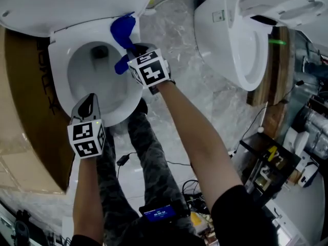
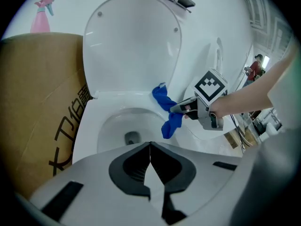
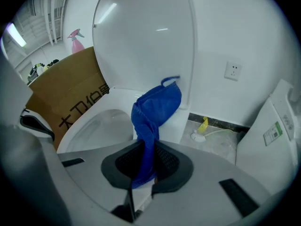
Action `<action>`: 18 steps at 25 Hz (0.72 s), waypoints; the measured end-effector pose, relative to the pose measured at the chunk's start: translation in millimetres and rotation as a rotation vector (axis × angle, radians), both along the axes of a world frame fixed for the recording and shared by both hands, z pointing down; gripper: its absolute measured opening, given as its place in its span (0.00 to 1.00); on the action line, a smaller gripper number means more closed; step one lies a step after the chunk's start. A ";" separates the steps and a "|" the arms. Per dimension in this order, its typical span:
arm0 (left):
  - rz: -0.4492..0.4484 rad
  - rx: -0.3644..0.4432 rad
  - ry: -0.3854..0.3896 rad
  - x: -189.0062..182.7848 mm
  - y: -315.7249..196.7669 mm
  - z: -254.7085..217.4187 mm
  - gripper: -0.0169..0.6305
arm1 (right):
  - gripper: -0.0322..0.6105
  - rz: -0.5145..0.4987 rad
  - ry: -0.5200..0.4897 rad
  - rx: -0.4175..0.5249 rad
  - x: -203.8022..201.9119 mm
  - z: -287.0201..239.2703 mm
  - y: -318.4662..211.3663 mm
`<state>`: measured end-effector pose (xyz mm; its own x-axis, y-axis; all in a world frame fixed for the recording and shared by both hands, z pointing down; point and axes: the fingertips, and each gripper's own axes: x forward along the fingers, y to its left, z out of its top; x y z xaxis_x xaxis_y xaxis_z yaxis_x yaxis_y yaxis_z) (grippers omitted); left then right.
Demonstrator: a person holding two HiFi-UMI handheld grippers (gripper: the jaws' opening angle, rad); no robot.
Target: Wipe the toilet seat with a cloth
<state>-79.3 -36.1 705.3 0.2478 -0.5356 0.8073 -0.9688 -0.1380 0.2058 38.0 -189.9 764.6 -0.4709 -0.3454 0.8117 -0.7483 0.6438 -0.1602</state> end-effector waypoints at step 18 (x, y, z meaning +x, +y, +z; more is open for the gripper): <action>0.290 0.098 0.062 31.9 58.8 -29.4 0.05 | 0.12 0.064 -0.070 -0.071 35.9 -39.0 148.3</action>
<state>-47.3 22.7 676.0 0.4483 -0.5099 0.7342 -0.8724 -0.4285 0.2351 73.9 -41.6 725.5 -0.5061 -0.3190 0.8013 -0.7727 0.5804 -0.2570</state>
